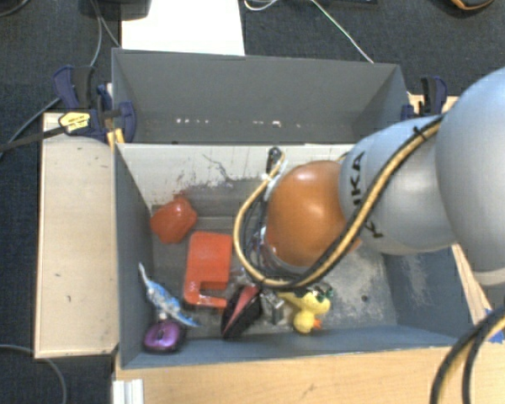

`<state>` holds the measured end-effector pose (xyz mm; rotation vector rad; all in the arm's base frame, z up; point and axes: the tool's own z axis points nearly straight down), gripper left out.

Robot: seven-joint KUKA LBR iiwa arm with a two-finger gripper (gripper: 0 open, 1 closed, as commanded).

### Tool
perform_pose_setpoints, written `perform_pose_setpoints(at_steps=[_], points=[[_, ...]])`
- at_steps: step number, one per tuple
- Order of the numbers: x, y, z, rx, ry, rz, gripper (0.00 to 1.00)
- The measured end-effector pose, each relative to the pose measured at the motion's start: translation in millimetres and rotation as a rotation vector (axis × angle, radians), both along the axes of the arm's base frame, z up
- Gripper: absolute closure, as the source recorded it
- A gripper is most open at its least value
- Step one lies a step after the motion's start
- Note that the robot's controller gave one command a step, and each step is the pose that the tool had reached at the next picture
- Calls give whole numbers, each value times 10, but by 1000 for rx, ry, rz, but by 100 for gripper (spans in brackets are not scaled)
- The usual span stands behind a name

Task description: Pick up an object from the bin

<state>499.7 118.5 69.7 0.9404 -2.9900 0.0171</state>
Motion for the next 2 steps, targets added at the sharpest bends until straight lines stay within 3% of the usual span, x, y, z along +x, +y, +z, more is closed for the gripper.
perform_pose_setpoints(at_steps=[1, 2], points=[[-17, -22, 4, 0, -1, 2, 100], [45, -102, 987, 0, 4, 22, 100]])
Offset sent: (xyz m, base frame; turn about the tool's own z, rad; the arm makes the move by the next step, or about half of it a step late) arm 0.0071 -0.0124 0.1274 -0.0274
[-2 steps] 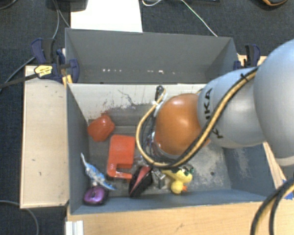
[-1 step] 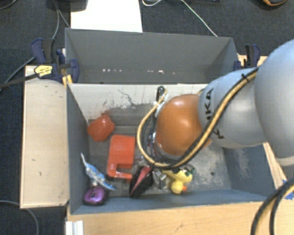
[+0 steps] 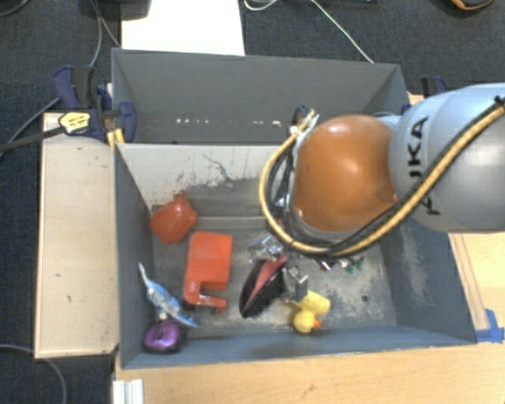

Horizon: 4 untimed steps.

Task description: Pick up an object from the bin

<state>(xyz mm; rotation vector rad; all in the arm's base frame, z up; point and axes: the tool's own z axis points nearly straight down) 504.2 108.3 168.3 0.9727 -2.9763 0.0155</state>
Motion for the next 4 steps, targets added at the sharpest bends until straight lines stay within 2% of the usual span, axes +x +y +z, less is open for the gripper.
perform_pose_setpoints(at_steps=[1, 2, 3, 4], points=[[-19, -5, -941, 2, -7, 108, 100], [-24, -4, -735, 2, -2, 111, 100], [-24, -4, -735, 2, -2, 109, 100], [-15, -11, -680, 4, -4, 279, 100]])
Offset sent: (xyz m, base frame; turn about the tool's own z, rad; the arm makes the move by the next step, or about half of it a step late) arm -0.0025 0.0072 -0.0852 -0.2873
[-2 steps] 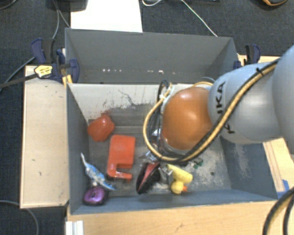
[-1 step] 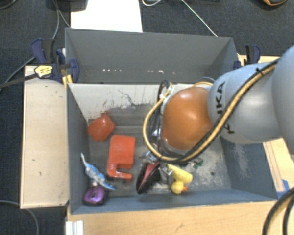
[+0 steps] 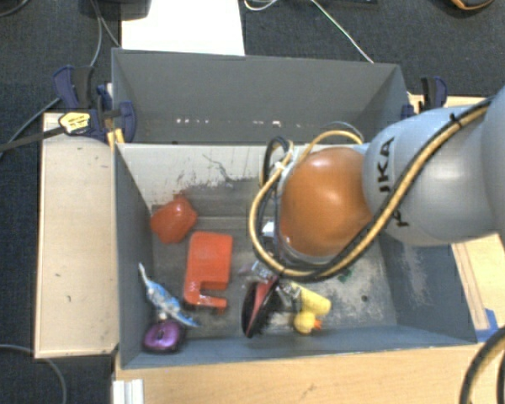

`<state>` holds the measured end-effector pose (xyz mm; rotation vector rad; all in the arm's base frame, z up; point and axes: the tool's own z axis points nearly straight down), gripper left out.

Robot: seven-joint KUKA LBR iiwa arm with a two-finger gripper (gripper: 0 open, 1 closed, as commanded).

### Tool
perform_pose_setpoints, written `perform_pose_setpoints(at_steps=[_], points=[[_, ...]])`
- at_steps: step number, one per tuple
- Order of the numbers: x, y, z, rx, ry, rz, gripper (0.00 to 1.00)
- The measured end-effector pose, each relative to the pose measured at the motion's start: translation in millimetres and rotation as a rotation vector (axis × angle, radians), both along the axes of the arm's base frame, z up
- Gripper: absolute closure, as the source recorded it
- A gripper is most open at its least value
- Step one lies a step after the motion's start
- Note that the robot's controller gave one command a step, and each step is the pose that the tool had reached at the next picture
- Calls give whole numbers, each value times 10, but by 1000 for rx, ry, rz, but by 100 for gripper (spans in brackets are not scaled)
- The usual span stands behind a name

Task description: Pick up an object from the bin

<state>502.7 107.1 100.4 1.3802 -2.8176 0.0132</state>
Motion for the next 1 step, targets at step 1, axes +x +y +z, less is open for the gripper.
perform_pose_setpoints(at_steps=[1], points=[[75, -37, 111, 0, 0, -37, 100]])
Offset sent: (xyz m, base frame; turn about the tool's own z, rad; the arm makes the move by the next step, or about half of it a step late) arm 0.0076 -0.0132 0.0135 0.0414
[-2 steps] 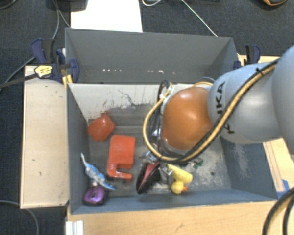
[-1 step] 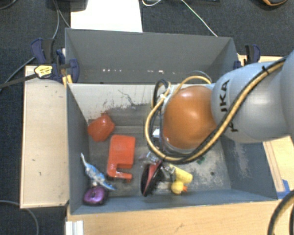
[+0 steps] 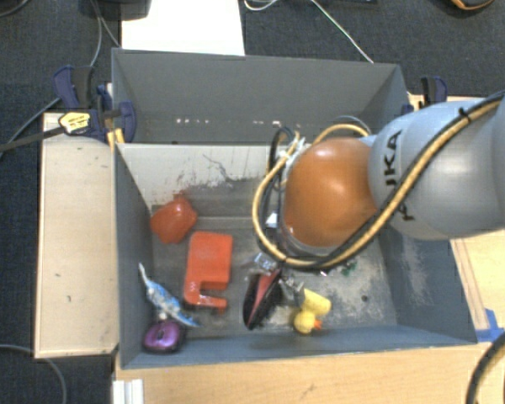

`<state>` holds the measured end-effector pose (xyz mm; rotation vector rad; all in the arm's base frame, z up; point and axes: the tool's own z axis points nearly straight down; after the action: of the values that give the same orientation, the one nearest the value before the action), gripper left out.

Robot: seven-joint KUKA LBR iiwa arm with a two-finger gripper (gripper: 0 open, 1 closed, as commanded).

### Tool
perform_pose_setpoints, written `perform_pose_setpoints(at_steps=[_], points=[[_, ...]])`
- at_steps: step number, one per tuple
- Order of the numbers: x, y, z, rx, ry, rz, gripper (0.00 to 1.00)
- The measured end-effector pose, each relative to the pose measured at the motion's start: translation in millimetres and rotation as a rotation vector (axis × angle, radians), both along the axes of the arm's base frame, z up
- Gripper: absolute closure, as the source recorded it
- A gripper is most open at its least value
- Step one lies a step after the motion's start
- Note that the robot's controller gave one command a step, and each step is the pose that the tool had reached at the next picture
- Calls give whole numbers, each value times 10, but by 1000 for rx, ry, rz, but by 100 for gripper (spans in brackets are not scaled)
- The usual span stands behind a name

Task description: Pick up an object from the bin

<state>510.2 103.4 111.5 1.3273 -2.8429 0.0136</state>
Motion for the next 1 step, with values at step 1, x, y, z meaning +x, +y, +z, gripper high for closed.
perform_pose_setpoints(at_steps=[1], points=[[2, -96, 23, 0, 1, -9, 100]])
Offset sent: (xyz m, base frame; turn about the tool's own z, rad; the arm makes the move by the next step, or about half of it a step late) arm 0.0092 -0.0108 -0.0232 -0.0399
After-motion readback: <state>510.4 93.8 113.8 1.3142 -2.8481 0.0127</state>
